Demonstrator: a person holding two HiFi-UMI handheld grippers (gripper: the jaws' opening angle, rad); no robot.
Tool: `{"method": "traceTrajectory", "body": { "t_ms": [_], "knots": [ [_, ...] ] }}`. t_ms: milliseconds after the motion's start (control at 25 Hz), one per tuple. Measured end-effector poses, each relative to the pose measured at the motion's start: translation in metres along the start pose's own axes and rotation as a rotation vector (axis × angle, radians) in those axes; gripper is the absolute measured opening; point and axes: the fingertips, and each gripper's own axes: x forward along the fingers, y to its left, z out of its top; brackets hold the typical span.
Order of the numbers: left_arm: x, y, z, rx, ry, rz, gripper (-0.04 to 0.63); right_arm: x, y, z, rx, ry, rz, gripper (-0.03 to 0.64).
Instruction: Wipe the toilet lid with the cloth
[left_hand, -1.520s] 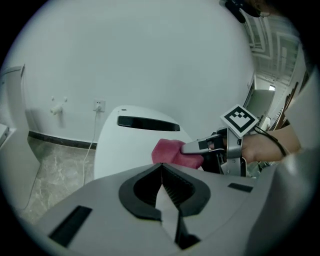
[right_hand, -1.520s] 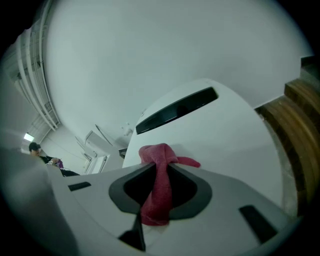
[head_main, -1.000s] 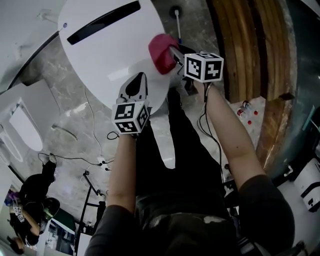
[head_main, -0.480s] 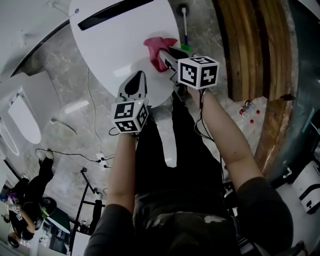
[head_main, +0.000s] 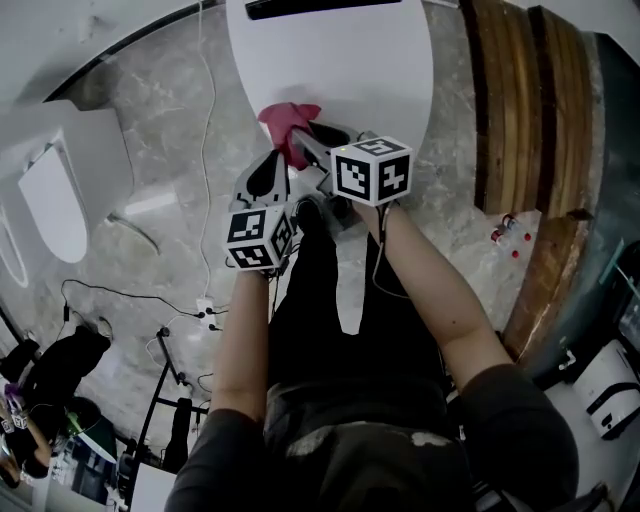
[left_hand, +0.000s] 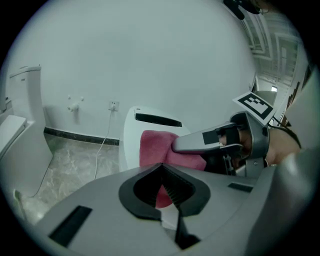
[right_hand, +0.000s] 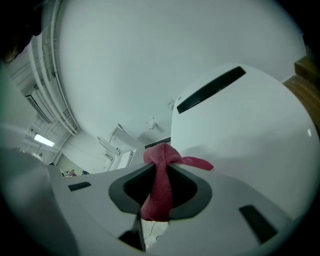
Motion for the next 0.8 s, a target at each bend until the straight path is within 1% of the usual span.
{"method": "traceTrajectory", "body": {
  "t_ms": [120, 240, 360, 560, 800],
  "knots": [
    [-0.004, 0.020, -0.012, -0.013, 0.023, -0.001, 0.009, 0.022, 0.001, -0.019, 0.011, 0.026, -0.023, 0.067],
    [-0.004, 0.030, -0.023, -0.015, 0.042, -0.007, 0.008, 0.034, -0.013, -0.032, 0.008, 0.053, -0.062, 0.067],
    [-0.003, 0.030, -0.032, -0.011, 0.060, -0.013, 0.009, 0.032, -0.031, -0.039, -0.002, 0.069, -0.101, 0.067],
    [0.007, 0.009, -0.039, 0.002, 0.076, -0.026, 0.009, 0.003, -0.065, -0.039, 0.027, 0.050, -0.143, 0.067],
    [0.029, -0.042, -0.040, 0.025, 0.086, -0.054, 0.009, -0.049, -0.111, -0.025, 0.064, 0.002, -0.185, 0.067]
  ]
}}
